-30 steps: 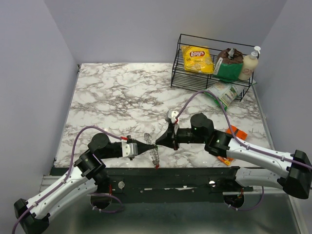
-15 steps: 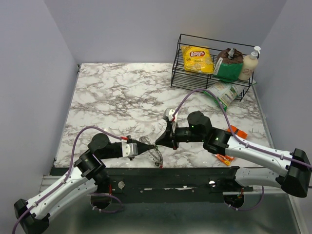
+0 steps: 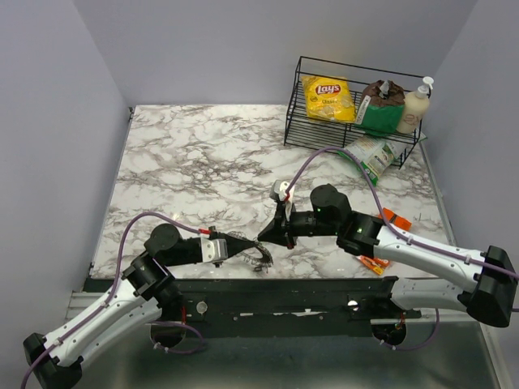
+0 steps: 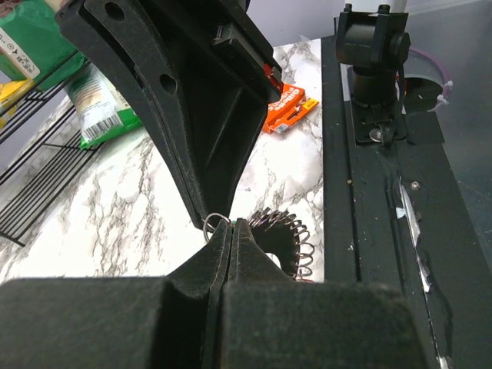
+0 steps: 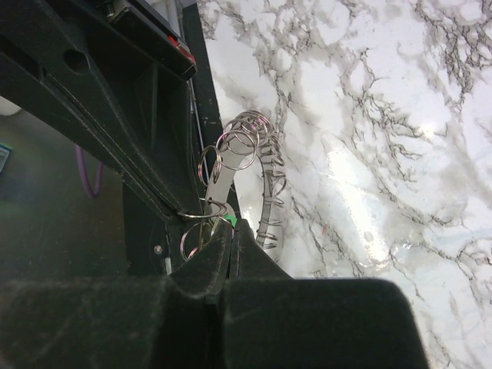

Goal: Put the keys on the keyring

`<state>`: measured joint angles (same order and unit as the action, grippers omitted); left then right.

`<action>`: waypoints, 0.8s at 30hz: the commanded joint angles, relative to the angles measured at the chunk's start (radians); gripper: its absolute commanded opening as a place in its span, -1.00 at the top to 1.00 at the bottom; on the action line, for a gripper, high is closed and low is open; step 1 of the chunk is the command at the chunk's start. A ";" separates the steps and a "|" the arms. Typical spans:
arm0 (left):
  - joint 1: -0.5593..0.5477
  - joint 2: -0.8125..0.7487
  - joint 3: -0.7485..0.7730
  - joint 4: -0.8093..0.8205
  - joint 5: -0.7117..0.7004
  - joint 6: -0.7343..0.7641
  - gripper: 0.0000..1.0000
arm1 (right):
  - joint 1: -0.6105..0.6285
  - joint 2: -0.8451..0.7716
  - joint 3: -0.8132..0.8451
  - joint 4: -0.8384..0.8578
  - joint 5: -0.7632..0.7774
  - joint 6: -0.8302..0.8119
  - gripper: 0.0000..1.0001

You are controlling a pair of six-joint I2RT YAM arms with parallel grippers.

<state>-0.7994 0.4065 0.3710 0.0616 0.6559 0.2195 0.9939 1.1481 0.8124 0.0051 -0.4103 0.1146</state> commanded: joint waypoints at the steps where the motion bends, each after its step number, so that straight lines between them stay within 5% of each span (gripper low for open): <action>1: -0.021 -0.054 0.051 0.239 0.116 0.012 1.00 | -0.011 0.022 -0.056 -0.074 0.067 -0.038 0.99; 24: -0.021 -0.061 0.028 0.267 0.100 0.006 1.00 | -0.012 -0.054 -0.121 0.016 -0.019 -0.067 0.99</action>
<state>-0.8185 0.3408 0.3794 0.2569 0.7338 0.2230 0.9844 1.1034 0.6998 0.0204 -0.4561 0.0624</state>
